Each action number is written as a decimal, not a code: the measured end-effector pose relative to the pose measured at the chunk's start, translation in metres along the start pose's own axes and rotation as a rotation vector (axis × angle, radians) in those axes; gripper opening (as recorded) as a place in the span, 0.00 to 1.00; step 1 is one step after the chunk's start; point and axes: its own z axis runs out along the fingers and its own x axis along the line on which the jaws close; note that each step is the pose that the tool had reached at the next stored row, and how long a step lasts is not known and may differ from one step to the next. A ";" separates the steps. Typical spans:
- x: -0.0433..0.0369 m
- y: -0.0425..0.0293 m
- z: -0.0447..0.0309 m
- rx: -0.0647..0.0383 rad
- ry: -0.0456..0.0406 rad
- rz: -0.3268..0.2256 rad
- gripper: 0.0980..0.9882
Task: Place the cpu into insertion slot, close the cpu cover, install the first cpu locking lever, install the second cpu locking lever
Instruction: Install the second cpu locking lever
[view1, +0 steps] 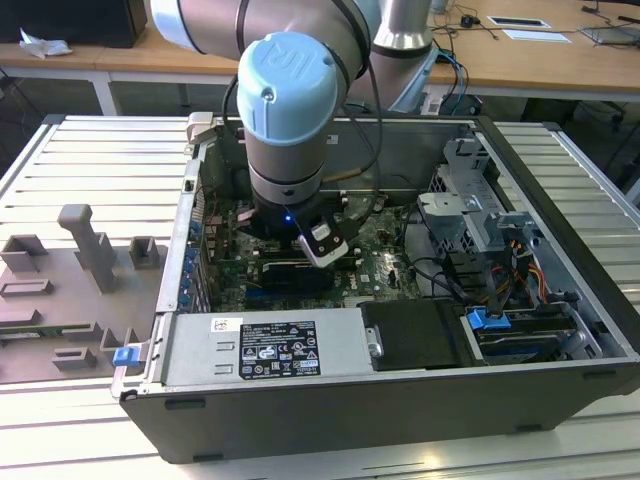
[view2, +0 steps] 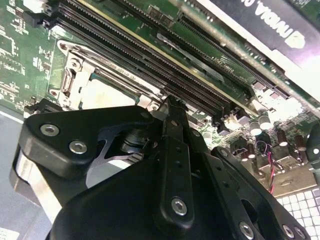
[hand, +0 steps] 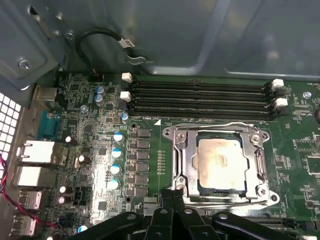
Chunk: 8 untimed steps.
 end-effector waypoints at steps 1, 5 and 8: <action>0.0000 -0.0002 0.0006 -0.003 0.0001 -0.001 0.01; 0.0002 -0.0011 0.0030 -0.010 0.0007 -0.003 0.01; 0.0011 -0.0015 0.0042 -0.015 0.0017 -0.006 0.01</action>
